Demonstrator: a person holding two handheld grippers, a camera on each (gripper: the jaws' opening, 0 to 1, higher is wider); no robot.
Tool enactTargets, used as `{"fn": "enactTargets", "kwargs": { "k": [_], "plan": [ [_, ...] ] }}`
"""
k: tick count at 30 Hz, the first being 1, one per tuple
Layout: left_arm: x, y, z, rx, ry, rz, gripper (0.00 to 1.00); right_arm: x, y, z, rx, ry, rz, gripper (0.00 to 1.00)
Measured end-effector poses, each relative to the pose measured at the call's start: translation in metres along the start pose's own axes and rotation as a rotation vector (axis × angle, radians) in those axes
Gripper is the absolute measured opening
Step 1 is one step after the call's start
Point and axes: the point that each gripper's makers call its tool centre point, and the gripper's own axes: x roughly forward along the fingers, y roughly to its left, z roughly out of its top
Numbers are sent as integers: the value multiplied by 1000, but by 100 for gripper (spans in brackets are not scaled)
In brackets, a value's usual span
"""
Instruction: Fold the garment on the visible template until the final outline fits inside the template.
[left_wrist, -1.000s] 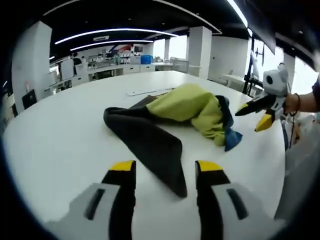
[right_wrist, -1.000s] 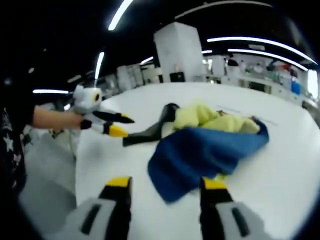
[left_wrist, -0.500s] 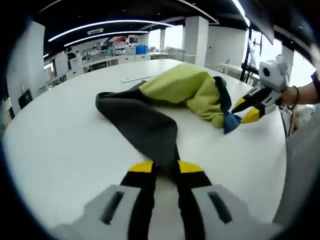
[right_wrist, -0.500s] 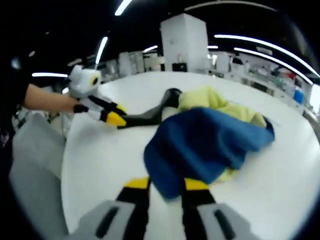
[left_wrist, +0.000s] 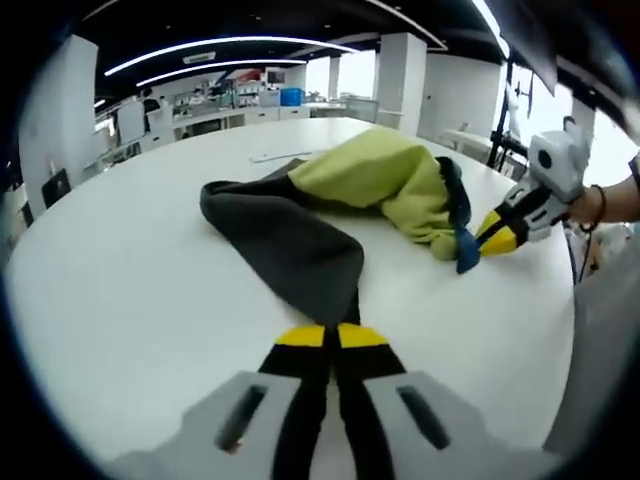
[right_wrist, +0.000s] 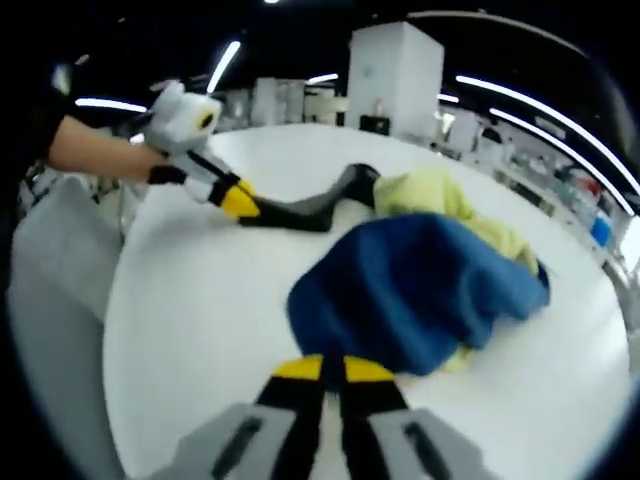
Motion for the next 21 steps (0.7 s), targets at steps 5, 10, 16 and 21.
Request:
{"fn": "enactTargets", "kwargs": {
  "k": [5, 10, 16, 21],
  "plan": [
    [-11, -1, 15, -60, -32, -4, 0, -15, 0, 7, 51, -30, 18, 0],
    [-25, 6, 24, -55, -54, 21, 0, -38, -6, 18, 23, -69, -11, 0],
    [-39, 18, 26, -99, -76, 57, 0, -67, -27, 29, 46, -113, -81, 0],
    [-44, 27, 20, -103, -56, 93, 0, -97, -54, 37, 91, -152, -173, 0]
  ]
}}
